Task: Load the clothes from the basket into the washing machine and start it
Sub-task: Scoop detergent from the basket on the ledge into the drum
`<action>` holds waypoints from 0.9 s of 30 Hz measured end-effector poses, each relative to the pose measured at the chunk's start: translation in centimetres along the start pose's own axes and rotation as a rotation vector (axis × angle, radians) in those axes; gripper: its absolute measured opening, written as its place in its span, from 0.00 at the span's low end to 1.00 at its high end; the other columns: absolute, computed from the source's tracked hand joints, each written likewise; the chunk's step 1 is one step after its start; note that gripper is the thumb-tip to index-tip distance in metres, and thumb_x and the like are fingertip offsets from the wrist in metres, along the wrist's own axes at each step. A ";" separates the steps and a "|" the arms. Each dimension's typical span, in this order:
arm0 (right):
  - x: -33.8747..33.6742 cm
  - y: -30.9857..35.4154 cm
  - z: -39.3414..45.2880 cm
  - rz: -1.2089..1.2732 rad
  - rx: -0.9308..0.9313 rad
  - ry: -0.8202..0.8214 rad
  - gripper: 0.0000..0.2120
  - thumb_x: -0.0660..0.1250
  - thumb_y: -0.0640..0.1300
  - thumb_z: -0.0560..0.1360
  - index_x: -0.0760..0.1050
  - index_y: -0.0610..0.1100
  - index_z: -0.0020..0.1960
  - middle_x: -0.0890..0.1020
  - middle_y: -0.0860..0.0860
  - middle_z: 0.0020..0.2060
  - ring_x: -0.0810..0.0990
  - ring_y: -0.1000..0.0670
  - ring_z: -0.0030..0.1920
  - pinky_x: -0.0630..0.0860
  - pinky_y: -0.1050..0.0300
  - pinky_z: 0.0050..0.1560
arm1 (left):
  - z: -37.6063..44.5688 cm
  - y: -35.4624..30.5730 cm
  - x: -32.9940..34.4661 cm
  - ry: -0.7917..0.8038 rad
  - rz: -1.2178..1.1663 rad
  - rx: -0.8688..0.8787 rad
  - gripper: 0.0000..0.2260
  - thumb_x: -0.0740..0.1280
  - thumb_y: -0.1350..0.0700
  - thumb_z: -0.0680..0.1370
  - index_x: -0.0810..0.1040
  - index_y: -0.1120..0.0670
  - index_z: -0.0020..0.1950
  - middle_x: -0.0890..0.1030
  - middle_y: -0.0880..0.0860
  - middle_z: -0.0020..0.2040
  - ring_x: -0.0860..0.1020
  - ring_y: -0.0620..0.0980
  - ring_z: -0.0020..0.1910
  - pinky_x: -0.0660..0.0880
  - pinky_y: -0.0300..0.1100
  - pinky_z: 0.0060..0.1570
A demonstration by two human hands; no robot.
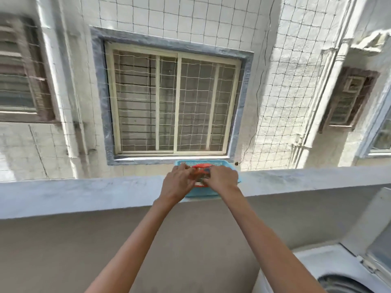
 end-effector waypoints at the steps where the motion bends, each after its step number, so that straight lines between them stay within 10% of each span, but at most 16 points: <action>1: -0.1 0.2 0.1 -0.005 0.005 -0.004 0.18 0.65 0.54 0.75 0.76 0.44 0.58 0.81 0.45 0.55 0.79 0.44 0.57 0.73 0.54 0.53 | 0.0 0.0 0.1 0.002 -0.046 -0.017 0.18 0.63 0.53 0.77 0.72 0.52 0.68 0.74 0.54 0.64 0.70 0.56 0.62 0.70 0.48 0.58; 17: -0.2 0.3 -1.0 0.080 0.131 -0.256 0.11 0.60 0.43 0.77 0.78 0.39 0.52 0.80 0.44 0.49 0.77 0.45 0.51 0.72 0.54 0.45 | 0.0 0.7 -0.9 0.015 -0.234 0.030 0.23 0.66 0.56 0.73 0.72 0.52 0.68 0.77 0.52 0.63 0.73 0.54 0.59 0.71 0.44 0.56; 27: 1.0 1.2 -0.1 0.321 0.275 -0.055 0.13 0.63 0.51 0.73 0.83 0.45 0.48 0.83 0.46 0.45 0.79 0.45 0.52 0.69 0.51 0.58 | 0.6 1.6 -1.2 0.006 -0.380 0.075 0.20 0.72 0.53 0.70 0.78 0.54 0.61 0.81 0.52 0.56 0.76 0.53 0.55 0.72 0.44 0.51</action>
Point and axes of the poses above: each hand's wrist, its own z-axis towards the middle knuckle, its own x-axis out of the palm, y = z × x, the point moved 5 cm from there along z, towards the middle knuckle
